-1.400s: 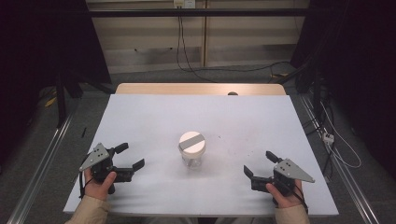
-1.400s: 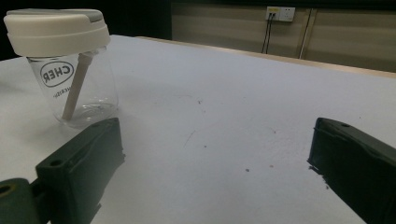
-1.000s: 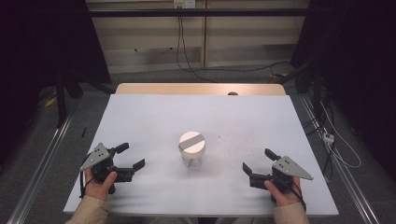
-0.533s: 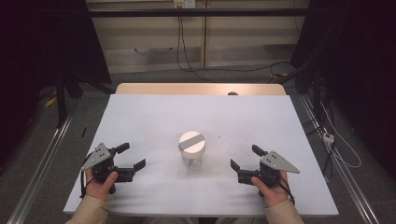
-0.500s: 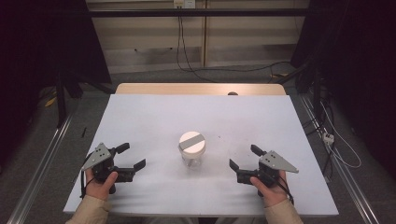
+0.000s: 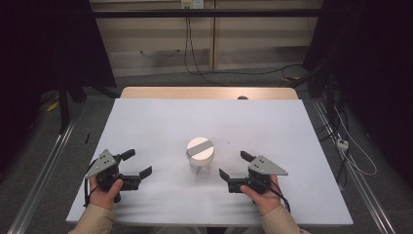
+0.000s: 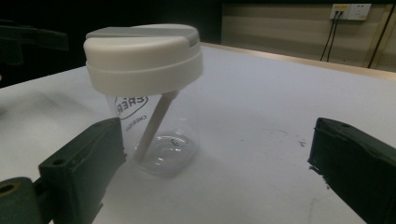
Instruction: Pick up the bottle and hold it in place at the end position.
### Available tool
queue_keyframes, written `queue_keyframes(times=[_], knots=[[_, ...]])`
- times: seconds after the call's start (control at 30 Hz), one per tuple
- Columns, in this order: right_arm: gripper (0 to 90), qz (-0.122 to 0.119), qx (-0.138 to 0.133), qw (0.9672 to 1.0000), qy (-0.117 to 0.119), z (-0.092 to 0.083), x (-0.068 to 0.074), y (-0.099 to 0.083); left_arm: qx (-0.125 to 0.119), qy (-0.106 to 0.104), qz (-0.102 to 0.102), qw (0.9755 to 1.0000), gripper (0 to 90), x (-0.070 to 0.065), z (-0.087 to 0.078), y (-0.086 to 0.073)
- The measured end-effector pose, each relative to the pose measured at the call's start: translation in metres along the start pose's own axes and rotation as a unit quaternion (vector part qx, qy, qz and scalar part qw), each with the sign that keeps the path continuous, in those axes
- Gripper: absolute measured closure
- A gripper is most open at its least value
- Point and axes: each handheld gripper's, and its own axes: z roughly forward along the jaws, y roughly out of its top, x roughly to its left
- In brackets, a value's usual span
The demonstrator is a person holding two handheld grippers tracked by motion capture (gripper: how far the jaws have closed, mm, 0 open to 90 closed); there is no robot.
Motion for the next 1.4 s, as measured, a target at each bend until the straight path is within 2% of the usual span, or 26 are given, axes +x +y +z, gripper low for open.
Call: queue_keyframes(times=[0.23, 0.5, 0.7, 0.8, 1.07, 1.23, 1.4], knots=[[3.2, -0.005, 0.004, 0.9999, 0.013, 0.015, 0.012, 0.003, 0.002, -0.001, 0.001, 1.0, 4.1, 0.0, 0.0, 0.0], [3.4, 0.006, 0.007, 0.9998, 0.018, 0.027, 0.018, 0.01, 0.001, 0.0, 0.008, 1.0, 4.1, 0.0, 0.0, 0.001], [4.2, 0.001, 0.013, 0.9996, 0.023, 0.034, 0.025, 0.011, 0.003, -0.001, 0.007, 1.0, 4.1, -0.001, 0.0, 0.0], [4.2, -0.001, 0.018, 0.9993, 0.033, 0.038, 0.03, 0.011, 0.002, -0.002, 0.006, 1.0, 4.2, 0.0, 0.0, 0.0], [4.5, -0.006, 0.038, 0.9988, 0.029, 0.053, 0.037, 0.011, 0.001, -0.002, 0.006, 1.0, 4.1, -0.001, 0.0, 0.0], [4.6, 0.005, 0.037, 0.9989, 0.029, 0.059, 0.036, 0.012, 0.001, -0.002, 0.007, 1.0, 4.2, 0.0, 0.0, 0.0], [7.2, -0.003, 0.052, 0.9983, 0.026, 0.071, 0.041, 0.011, 0.003, -0.003, 0.01, 0.9999, 4.2, 0.0, 0.0, 0.0]])
